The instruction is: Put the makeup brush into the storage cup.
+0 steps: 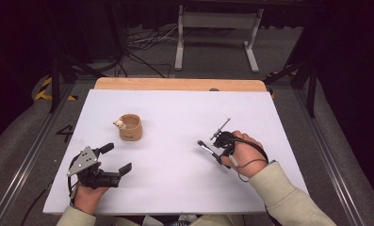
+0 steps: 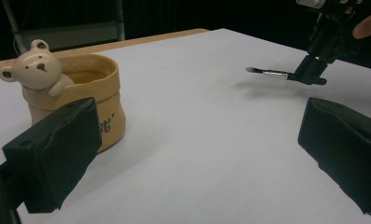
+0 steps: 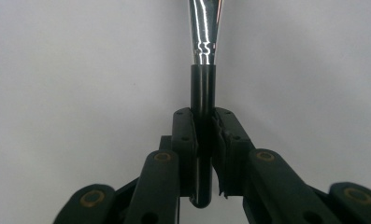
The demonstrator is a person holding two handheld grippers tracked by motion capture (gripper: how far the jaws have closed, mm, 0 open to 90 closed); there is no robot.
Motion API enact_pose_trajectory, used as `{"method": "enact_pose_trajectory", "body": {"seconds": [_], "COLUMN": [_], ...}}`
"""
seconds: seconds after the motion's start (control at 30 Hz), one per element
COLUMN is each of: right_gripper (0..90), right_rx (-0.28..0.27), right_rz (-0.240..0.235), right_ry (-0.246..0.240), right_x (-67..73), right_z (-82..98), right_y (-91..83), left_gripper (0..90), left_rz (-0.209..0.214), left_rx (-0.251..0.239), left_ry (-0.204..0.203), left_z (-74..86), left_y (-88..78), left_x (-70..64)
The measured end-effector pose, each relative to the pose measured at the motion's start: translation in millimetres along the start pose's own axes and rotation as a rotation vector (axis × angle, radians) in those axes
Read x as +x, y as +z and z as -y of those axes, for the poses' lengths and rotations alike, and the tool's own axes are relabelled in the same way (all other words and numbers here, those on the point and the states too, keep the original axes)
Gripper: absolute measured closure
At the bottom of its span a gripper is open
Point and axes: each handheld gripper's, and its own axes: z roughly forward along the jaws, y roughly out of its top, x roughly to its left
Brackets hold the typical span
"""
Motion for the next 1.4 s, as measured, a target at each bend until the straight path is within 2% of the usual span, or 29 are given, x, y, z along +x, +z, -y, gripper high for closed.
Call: {"method": "enact_pose_trajectory", "body": {"seconds": [0.17, 0.2, 0.4, 0.43, 0.53, 0.7, 0.77, 0.9, 0.97, 1.0, 1.17, 1.4], "right_gripper": [80.3, 80.3, 80.3, 80.3, 80.3, 80.3, 80.3, 80.3, 80.3, 80.3, 80.3, 80.2], "right_rx": [-0.093, -0.093, -0.24, -0.262, -0.325, -0.426, -0.458, -0.568, -0.607, -0.607, -0.733, -0.864], "right_rz": [-0.006, -0.006, -0.021, -0.026, -0.037, -0.05, -0.06, -0.094, -0.106, -0.106, -0.141, -0.155], "right_ry": [-0.017, -0.017, -0.054, -0.06, -0.087, -0.127, -0.137, -0.18, -0.18, -0.18, -0.205, -0.28], "right_x": [1.0, 1.0, 4.2, 4.9, 7.4, 13.1, 15.1, 19.1, 20.5, 20.5, 23.3, 29.5], "right_z": [7.8, 7.8, 18.6, 19.9, 23.0, 27.3, 28.8, 32.3, 33.8, 33.8, 39.7, 45.8], "right_y": [-14.1, -14.1, -27.3, -28.8, -32.7, -38.8, -39.7, -38.8, -37.6, -37.6, -34.4, -29.8], "left_gripper": [0.4, 0.4, 0.6, 0.7, 1.1, 1.6, 1.7, 1.8, 1.8, 1.8, 1.8, 2.1], "left_rz": [0.023, 0.03, 0.079, 0.088, 0.104, 0.13, 0.142, 0.171, 0.184, 0.184, 0.21, 0.251], "left_rx": [0.0, -0.006, -0.011, -0.011, -0.012, -0.02, -0.03, -0.044, -0.047, -0.047, -0.044, -0.052], "left_ry": [-0.005, -0.008, 0.012, 0.006, 0.019, 0.018, 0.021, 0.015, 0.022, 0.022, 0.034, 0.039], "left_z": [-3.6, -5.0, -12.7, -13.7, -16.9, -21.5, -24.9, -30.5, -32.5, -32.5, -36.3, -41.9], "left_y": [5.5, 8.2, 21.0, 22.4, 24.7, 27.9, 29.6, 34.6, 38.5, 38.5, 45.6, 54.8], "left_x": [-1.4, -2.6, -10.4, -12.2, -15.0, -17.7, -18.0, -19.4, -21.9, -21.9, -27.7, -36.8]}}
